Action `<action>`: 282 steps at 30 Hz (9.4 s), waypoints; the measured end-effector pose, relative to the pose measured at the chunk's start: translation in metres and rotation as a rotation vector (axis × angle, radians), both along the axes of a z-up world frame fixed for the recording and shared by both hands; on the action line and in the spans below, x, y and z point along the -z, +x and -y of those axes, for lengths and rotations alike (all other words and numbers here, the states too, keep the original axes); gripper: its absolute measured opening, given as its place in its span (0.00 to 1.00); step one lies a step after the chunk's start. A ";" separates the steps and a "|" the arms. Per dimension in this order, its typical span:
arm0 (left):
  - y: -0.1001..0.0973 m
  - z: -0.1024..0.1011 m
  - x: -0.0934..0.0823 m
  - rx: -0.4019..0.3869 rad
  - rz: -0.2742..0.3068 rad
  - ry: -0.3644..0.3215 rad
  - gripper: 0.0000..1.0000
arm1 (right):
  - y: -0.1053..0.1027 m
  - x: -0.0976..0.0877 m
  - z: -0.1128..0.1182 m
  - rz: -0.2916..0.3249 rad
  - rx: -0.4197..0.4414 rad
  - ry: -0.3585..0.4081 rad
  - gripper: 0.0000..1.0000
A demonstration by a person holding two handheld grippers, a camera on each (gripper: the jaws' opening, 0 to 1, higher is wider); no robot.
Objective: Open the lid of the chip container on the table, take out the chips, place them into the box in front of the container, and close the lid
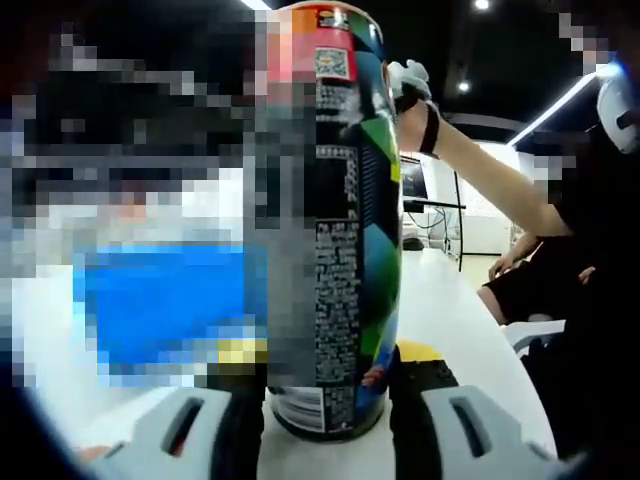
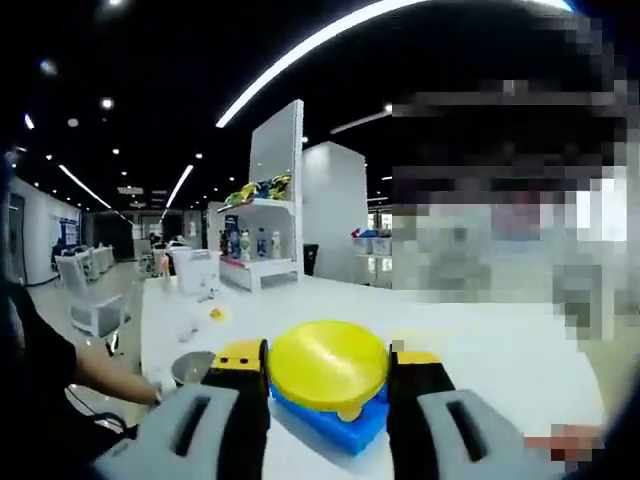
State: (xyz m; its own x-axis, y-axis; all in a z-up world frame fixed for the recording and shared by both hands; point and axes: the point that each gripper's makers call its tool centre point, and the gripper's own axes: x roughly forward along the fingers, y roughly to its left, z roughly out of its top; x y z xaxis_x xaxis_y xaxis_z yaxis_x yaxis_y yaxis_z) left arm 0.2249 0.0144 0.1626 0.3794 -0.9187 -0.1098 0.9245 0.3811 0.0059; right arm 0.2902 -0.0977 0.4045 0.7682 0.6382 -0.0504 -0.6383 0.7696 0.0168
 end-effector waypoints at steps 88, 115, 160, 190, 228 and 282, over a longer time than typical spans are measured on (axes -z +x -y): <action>0.001 0.001 0.004 -0.007 0.017 0.015 0.49 | -0.037 0.011 -0.168 0.099 -0.308 -0.073 0.10; -0.001 0.002 0.008 -0.008 0.005 0.031 0.49 | -0.052 0.053 -0.147 0.124 -0.343 0.019 0.00; 0.007 -0.103 -0.072 -0.011 0.015 -0.226 0.88 | 0.021 0.041 -0.025 0.135 -0.123 0.319 0.77; 0.155 -0.088 -0.012 -0.242 0.003 -0.078 0.89 | 0.092 0.217 -0.026 -0.053 0.000 0.172 0.77; 0.176 -0.086 -0.004 -0.333 -0.021 0.002 0.38 | 0.094 0.245 -0.030 -0.097 0.043 -0.088 0.31; 0.171 -0.093 -0.052 -0.364 0.197 -0.047 0.36 | 0.108 0.221 -0.029 0.027 0.070 -0.137 0.21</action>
State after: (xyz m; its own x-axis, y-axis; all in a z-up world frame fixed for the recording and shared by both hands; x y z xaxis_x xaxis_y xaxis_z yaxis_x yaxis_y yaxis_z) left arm 0.3961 0.1070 0.2144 0.6896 -0.7232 0.0365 0.7125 0.6867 0.1441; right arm 0.3986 -0.0692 0.1833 0.8128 0.5717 -0.1116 -0.5818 0.8062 -0.1078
